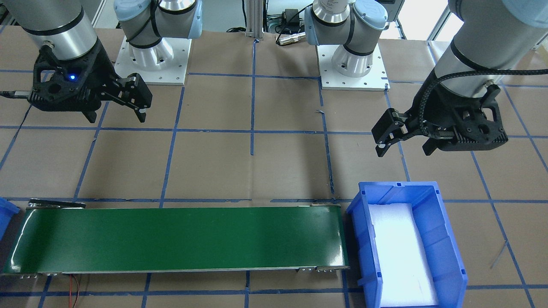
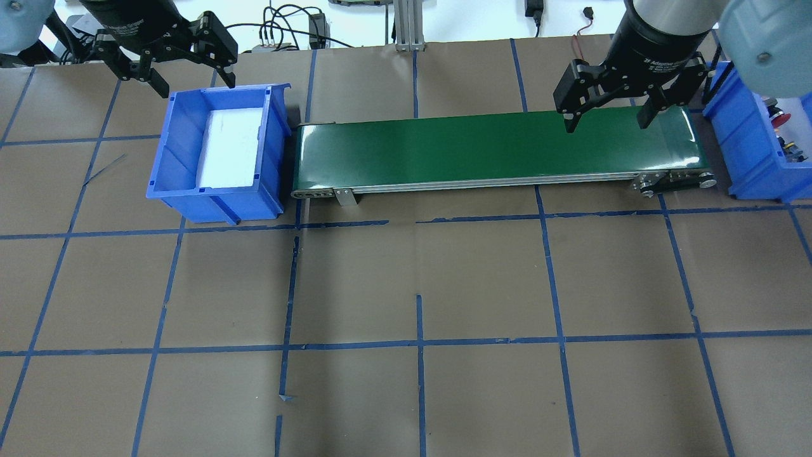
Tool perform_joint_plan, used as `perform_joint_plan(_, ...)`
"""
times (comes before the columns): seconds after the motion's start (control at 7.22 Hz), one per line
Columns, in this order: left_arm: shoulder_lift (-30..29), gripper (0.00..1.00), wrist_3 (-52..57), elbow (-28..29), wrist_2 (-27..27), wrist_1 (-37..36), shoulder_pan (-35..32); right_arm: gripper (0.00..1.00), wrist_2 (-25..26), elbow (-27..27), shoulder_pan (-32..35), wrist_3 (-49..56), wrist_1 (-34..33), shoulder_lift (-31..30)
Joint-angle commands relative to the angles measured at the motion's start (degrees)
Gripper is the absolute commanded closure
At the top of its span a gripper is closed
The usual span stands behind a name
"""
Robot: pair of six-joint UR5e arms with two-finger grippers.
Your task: Transport two buttons from left to right
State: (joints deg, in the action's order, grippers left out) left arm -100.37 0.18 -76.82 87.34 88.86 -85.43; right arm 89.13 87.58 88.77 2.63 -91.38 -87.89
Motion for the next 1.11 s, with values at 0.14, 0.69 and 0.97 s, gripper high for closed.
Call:
perform_joint_plan(0.14,0.00,0.00,0.17,0.09,0.10,0.00,0.17,0.00,-0.10,0.13,0.00,0.09,-0.02,0.00)
perform_joint_plan(0.69,0.35,0.00,0.87,-0.17,0.63,0.61,0.44,0.00,-0.01,0.13,0.00,0.44,-0.02,0.08)
perform_joint_plan(0.97,0.97,0.00,1.14,-1.14,0.72,0.52,1.75,0.00,-0.01,0.13,-0.09,0.53,-0.02,0.08)
